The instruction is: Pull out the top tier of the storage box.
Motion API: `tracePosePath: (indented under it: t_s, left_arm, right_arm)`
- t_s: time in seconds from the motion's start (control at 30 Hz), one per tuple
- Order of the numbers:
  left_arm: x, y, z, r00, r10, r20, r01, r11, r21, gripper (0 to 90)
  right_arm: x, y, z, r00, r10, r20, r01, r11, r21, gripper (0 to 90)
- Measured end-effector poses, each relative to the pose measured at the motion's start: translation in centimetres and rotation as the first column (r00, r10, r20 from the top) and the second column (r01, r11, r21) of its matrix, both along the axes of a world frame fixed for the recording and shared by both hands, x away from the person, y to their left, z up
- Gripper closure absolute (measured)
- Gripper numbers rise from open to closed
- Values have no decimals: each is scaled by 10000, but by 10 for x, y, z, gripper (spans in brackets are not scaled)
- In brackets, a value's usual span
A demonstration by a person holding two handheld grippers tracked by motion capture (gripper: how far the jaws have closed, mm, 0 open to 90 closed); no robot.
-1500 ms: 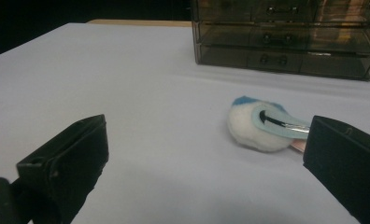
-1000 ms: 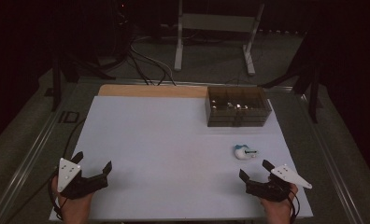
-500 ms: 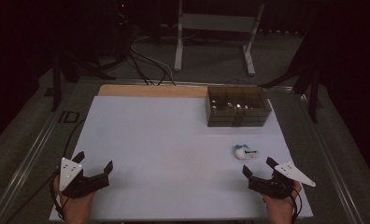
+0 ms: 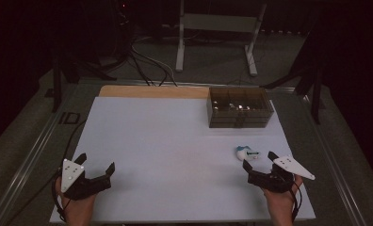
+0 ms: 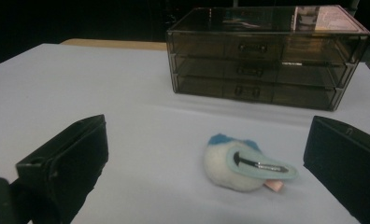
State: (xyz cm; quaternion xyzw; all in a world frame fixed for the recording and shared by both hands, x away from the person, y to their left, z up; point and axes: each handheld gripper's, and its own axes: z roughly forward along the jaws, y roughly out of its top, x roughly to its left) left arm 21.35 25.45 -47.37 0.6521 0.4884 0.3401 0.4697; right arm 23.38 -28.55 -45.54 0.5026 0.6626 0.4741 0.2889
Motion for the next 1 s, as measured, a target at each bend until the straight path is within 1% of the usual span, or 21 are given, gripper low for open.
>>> tracePosePath:
  t_s: [0.33,0.6,0.73,0.93,1.0]
  left_arm:
    - [1,-1,-1,10000,45,-54,-45,10000,18,11]
    - [0,-1,0,9998,172,52,-172,9999,13,11]
    - [0,0,0,9998,205,42,-205,9998,-13,11]
    - [0,0,0,9998,216,42,-216,9998,-1,11]
    - [0,0,0,9998,217,35,-217,9998,10,11]
  right_arm:
    - [10,2,3,9999,-112,57,113,9999,-79,1]
    - [16,4,9,9998,-122,159,125,9997,-198,1]
    - [21,6,13,9996,-149,231,155,9996,-241,2]
    - [25,8,14,9995,-198,231,204,9994,-280,2]
    - [27,9,13,9995,-233,198,238,9995,-216,2]
